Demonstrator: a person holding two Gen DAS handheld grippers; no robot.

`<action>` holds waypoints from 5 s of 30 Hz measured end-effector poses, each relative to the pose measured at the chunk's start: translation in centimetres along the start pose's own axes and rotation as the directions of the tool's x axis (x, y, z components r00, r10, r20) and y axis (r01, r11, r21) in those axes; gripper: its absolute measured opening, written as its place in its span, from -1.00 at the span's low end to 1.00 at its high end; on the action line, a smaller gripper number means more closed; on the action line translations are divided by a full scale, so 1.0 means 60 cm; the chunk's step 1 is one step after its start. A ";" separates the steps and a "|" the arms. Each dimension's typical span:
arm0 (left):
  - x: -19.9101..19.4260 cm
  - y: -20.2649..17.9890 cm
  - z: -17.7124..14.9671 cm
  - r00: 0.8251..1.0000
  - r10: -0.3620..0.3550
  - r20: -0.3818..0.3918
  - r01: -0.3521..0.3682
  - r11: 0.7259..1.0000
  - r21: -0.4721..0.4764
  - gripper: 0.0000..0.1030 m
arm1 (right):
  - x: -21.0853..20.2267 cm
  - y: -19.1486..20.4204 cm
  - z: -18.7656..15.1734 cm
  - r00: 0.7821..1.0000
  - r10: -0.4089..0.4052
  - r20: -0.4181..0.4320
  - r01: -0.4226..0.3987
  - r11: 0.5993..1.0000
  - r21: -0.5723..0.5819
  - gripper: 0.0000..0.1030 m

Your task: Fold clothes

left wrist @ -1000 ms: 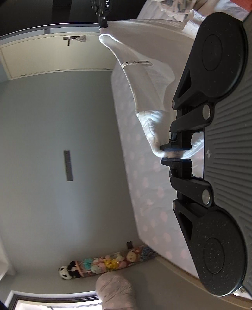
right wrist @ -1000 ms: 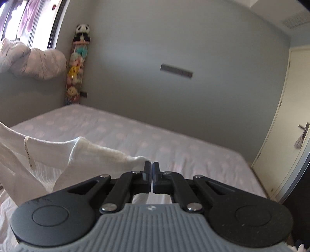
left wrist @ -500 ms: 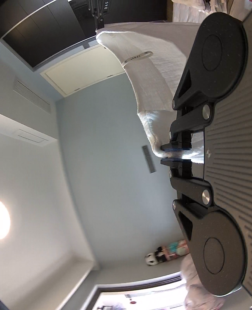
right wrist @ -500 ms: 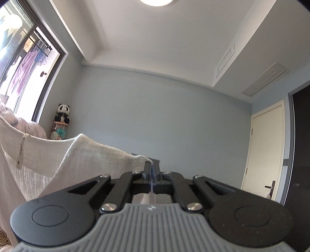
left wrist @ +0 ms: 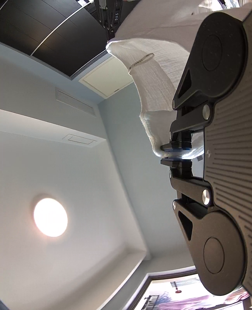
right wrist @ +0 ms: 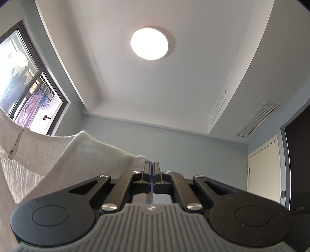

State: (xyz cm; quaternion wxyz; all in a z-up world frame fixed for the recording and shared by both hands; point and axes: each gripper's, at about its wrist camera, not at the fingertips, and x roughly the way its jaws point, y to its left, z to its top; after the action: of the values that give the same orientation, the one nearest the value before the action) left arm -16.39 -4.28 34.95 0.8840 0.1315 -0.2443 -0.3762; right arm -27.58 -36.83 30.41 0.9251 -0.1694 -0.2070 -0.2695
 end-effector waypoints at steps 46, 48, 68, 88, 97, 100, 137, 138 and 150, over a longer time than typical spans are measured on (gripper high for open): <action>0.427 -0.051 -0.838 0.418 -0.168 -0.893 0.104 0.985 -0.136 -0.90 | 0.369 0.230 -0.911 0.373 0.336 -0.865 -0.174 0.941 0.291 -0.89; 0.427 -0.046 -0.864 0.387 -0.163 -0.908 0.091 0.986 -0.138 -0.90 | 0.363 0.267 -0.969 0.293 0.388 -0.874 -0.224 0.917 0.332 -0.88; 0.385 -0.039 -0.944 0.291 -0.134 -0.947 0.004 0.990 -0.139 -0.90 | 0.292 0.377 -1.071 0.103 0.497 -0.861 -0.343 0.831 0.439 -0.96; 0.574 -0.183 -0.948 0.459 -0.119 -0.880 0.091 0.992 -0.087 -0.90 | 0.449 0.146 -1.028 0.376 0.105 -0.921 -0.072 0.994 0.084 -0.96; 0.580 -0.238 -1.085 0.340 -0.145 -0.929 0.084 0.989 -0.124 -0.85 | 0.427 0.162 -1.184 0.227 0.139 -0.964 -0.071 0.990 0.126 -0.95; 0.581 -0.233 -1.102 0.309 -0.158 -0.938 0.068 0.987 -0.144 -0.79 | 0.421 0.168 -1.207 0.191 0.172 -0.966 -0.071 0.984 0.161 -0.86; 0.585 -0.244 -1.117 0.330 -0.229 -0.916 0.053 0.973 -0.224 -0.92 | 0.431 0.259 -1.192 0.280 0.397 -0.874 -0.421 0.869 0.260 -0.89; 0.585 -0.239 -1.109 0.359 -0.209 -0.909 0.043 0.977 -0.208 -0.92 | 0.434 0.253 -1.185 0.310 0.370 -0.876 -0.409 0.884 0.229 -0.89; 0.600 -0.268 -1.152 0.344 -0.181 -0.921 0.060 0.983 -0.171 -0.90 | 0.467 0.252 -1.235 0.308 0.226 -0.924 -0.347 0.931 0.112 -0.99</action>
State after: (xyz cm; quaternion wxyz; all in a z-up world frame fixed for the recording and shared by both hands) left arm 32.13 -38.14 -18.22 0.8412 0.2918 0.3322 -0.3112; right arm 24.18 -68.28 -22.82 0.9012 -0.0723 0.3966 -0.1592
